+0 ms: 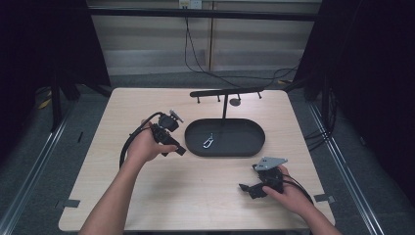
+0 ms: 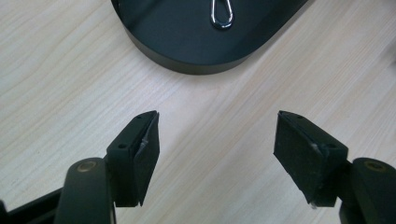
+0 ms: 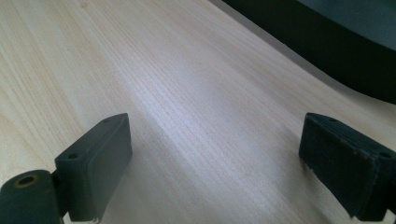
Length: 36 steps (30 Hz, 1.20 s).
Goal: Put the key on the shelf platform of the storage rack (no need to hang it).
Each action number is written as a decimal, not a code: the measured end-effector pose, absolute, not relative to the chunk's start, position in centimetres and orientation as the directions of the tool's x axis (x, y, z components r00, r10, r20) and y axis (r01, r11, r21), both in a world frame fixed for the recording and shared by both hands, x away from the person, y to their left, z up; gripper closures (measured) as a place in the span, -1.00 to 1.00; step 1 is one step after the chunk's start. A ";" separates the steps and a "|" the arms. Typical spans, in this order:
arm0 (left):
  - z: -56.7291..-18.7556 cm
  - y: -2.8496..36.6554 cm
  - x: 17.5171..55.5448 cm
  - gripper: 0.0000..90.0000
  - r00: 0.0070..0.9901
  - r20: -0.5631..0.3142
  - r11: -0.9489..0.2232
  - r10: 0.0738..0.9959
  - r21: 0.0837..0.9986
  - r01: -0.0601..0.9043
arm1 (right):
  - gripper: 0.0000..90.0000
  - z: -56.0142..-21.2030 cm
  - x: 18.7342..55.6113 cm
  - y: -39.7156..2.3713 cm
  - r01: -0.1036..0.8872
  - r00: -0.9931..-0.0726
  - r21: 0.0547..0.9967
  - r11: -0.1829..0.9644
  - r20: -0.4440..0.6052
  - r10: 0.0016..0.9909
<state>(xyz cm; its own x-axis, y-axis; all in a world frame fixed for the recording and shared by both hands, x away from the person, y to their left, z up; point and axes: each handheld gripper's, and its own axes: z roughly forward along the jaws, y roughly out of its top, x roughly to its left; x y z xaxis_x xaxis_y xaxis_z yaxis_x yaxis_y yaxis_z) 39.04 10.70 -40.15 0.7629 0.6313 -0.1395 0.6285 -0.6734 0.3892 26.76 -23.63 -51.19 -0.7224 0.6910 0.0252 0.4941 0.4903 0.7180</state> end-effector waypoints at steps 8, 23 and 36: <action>-40.8 11.9 38.5 -0.33 0.757 -0.162 -0.661 0.633 0.395 0.638 | -0.80 -51.2 26.8 -23.6 0.494 -0.723 0.718 0.490 0.025 0.691; -41.8 14.5 37.6 -0.33 0.744 -0.162 -0.652 0.648 0.388 0.652 | -0.80 -51.2 26.8 -23.6 0.494 -0.723 0.718 0.491 0.025 0.690; -43.1 15.7 36.3 -0.36 0.741 -0.164 -0.652 0.651 0.378 0.657 | -0.80 -51.2 26.8 -23.6 0.494 -0.723 0.718 0.491 0.025 0.691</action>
